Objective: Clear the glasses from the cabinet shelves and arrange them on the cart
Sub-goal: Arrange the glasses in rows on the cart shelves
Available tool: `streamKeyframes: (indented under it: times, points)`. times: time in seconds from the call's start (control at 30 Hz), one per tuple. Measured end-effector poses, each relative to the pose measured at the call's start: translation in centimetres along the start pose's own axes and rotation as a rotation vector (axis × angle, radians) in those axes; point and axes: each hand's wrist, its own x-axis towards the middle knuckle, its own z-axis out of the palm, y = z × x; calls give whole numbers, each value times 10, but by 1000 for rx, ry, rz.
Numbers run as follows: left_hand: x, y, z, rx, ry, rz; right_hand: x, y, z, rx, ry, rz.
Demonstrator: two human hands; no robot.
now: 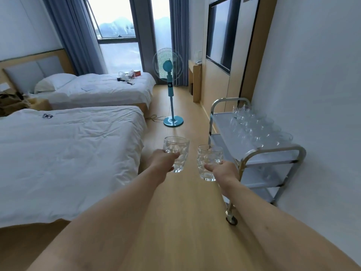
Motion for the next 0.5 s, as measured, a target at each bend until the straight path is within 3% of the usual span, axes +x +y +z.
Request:
streamKeyframes:
  times: [0.23, 0.5]
  points:
    - [124, 8, 26, 20, -70, -48, 92, -22, 40, 20, 81, 61]
    - [287, 50, 63, 107, -289, 36, 199, -63, 105, 94, 232, 131]
